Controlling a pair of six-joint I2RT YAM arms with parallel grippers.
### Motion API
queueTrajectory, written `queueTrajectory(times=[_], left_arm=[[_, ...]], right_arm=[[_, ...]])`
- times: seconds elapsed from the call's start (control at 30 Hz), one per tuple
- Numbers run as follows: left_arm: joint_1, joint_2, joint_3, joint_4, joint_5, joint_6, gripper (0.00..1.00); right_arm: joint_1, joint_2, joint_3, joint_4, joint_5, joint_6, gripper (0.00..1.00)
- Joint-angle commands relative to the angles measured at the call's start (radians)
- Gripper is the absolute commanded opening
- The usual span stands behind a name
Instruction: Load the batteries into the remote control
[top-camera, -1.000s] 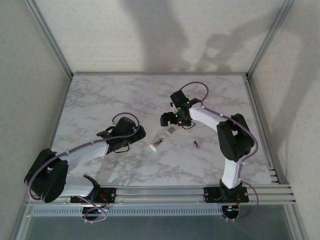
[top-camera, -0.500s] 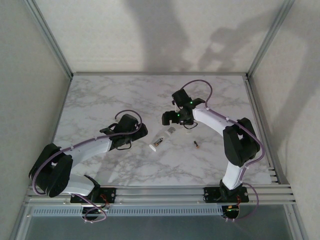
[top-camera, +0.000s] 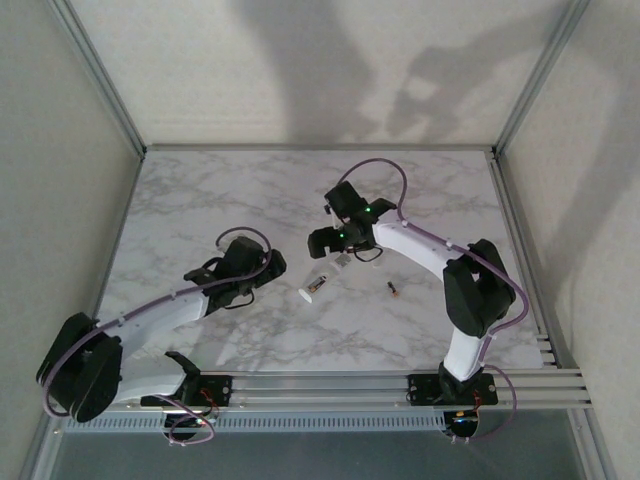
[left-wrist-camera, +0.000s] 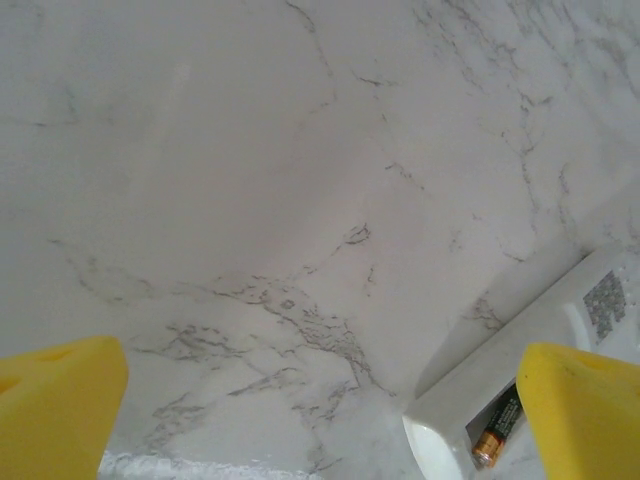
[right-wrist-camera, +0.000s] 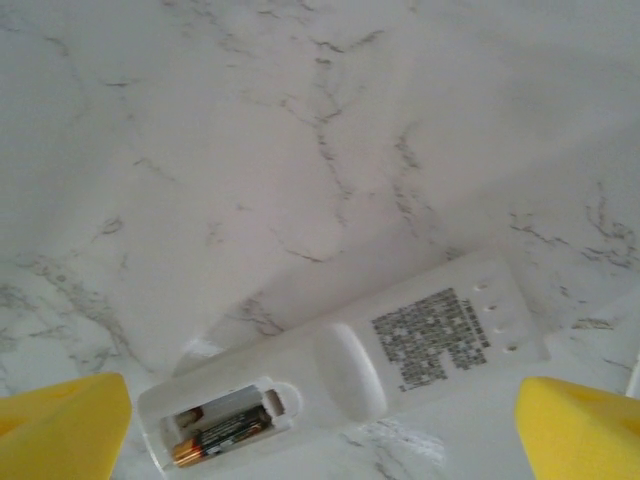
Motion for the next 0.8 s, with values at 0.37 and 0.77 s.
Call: queueTrajectory(times=[0.37, 0.77], left_arm=[[0.011, -0.204, -0.113, -0.083, -0.054, -0.106, 1.00], [0.013, -0.292, -0.167, -0.091, -0.046, -0.129, 0.99]], right_arm=[[0.145, 0.101, 0.095, -0.040, -0.007, -0.125, 0.99], [0.164, 0.100, 0.050, -0.079, -0.018, -0.191, 0.95]])
